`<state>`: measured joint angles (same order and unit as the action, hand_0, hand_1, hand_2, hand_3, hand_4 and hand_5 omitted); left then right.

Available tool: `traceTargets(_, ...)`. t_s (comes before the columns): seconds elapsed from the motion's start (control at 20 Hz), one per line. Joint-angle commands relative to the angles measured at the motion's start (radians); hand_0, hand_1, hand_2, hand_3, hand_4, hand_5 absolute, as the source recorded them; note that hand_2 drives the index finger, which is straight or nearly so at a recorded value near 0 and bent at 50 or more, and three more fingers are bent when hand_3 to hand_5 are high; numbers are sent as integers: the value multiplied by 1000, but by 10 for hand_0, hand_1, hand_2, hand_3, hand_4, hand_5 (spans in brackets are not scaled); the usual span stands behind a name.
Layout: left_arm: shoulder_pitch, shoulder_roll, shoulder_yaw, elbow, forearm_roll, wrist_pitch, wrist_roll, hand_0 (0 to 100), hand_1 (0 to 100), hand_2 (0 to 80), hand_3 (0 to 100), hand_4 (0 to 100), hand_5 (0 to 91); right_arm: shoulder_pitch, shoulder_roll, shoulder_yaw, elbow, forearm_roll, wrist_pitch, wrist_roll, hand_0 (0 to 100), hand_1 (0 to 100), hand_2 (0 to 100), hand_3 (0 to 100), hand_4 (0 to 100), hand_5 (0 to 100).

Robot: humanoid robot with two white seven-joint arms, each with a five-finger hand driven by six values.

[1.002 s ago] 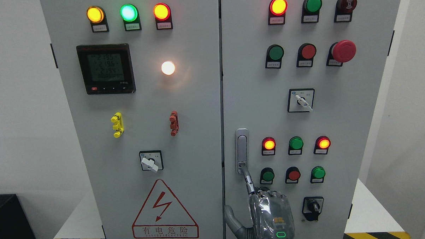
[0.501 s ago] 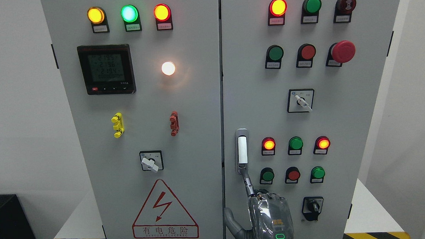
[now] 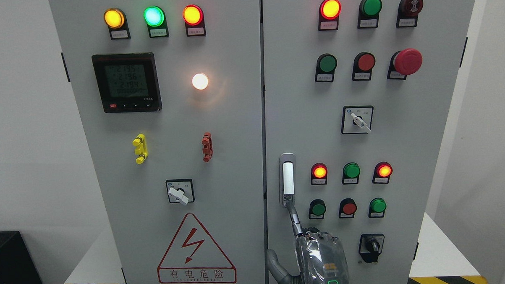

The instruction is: Release door handle

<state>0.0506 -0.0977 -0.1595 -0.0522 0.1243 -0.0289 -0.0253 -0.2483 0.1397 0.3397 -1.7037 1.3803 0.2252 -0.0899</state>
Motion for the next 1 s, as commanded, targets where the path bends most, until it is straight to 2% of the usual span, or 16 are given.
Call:
traceTargets(0.0,0,1,0,0,0,0,-1,0,0,43,106,4,0,1,0,-1,1,-1,2,1,356,250,0,789,763,764)
traceTargets(0.95,0,0,0,0,0,0,-1,0,0,44,107,4,0,1,0,9,-48,-3,-1,-4,358,249,0,789,763,765)
